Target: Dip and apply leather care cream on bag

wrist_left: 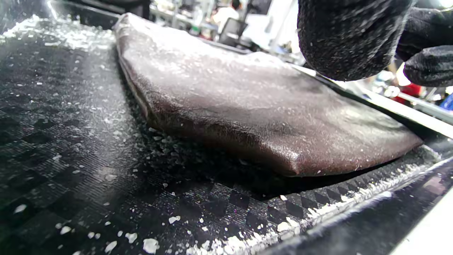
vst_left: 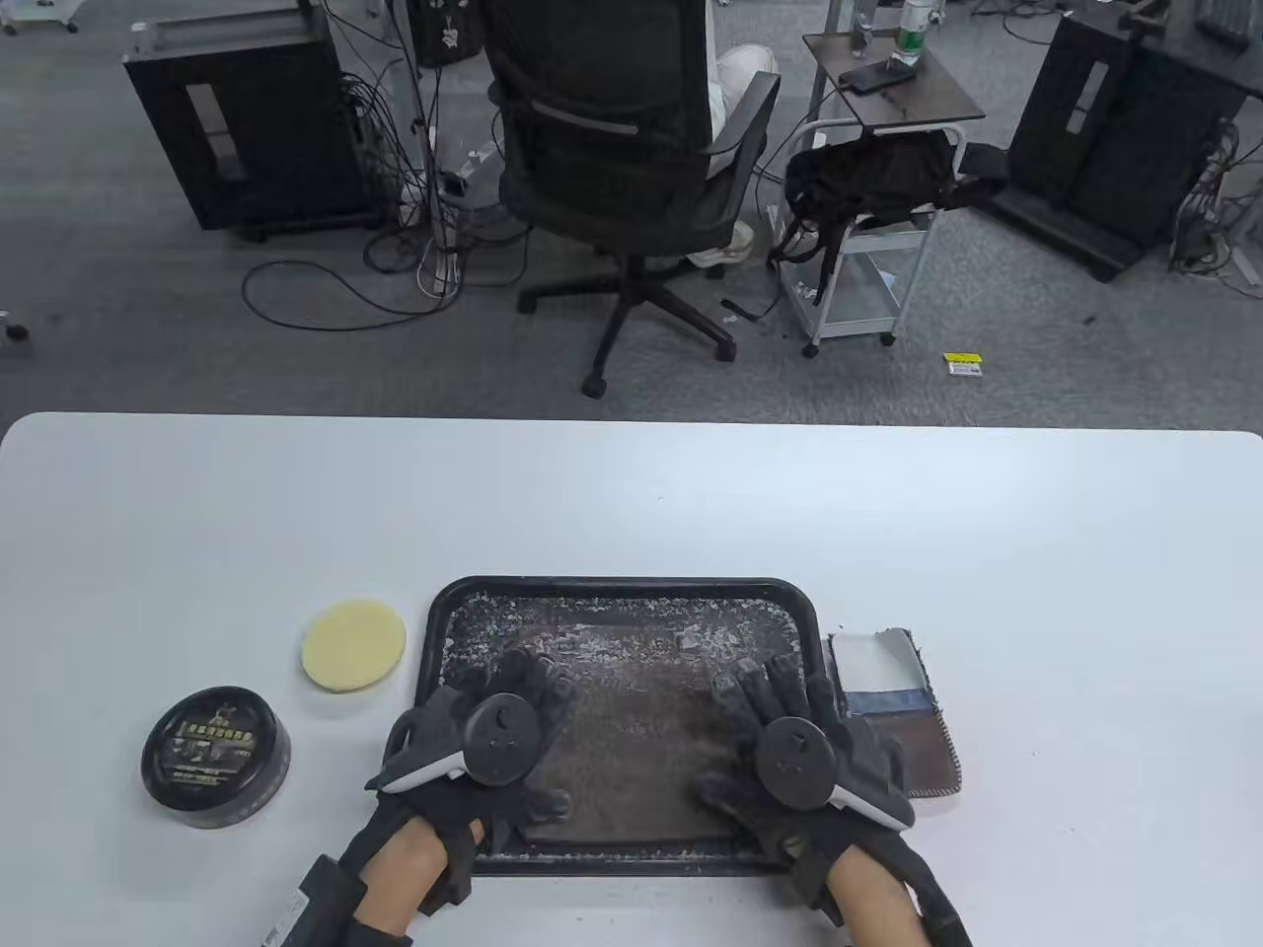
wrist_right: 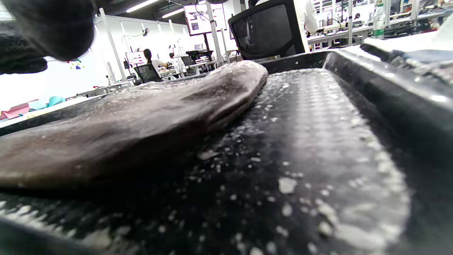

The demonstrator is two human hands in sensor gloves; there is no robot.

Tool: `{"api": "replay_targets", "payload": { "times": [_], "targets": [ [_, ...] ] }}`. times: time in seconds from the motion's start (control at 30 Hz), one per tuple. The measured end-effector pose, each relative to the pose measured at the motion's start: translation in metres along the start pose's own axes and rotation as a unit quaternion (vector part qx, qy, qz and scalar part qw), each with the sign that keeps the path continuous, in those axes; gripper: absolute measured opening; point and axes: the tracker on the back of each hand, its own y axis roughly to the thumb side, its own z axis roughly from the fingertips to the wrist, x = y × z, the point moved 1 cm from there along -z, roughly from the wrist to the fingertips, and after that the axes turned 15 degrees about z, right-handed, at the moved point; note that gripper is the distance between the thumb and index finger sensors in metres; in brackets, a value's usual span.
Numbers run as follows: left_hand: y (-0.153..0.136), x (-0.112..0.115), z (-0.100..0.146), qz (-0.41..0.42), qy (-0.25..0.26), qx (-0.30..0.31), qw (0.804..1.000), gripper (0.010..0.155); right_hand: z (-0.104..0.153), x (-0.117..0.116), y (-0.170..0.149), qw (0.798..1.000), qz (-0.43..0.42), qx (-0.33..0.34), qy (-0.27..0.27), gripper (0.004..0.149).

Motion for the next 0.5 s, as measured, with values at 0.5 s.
{"api": "replay_targets", "payload": {
  "times": [0.5],
  "targets": [
    [-0.0006, -0.0002, 0.0003, -0.009, -0.009, -0.005, 1.000, 0.099, 0.0014, 0.0084, -0.0095, 1.000, 0.003, -0.005, -0.008, 0.089]
  ]
}}
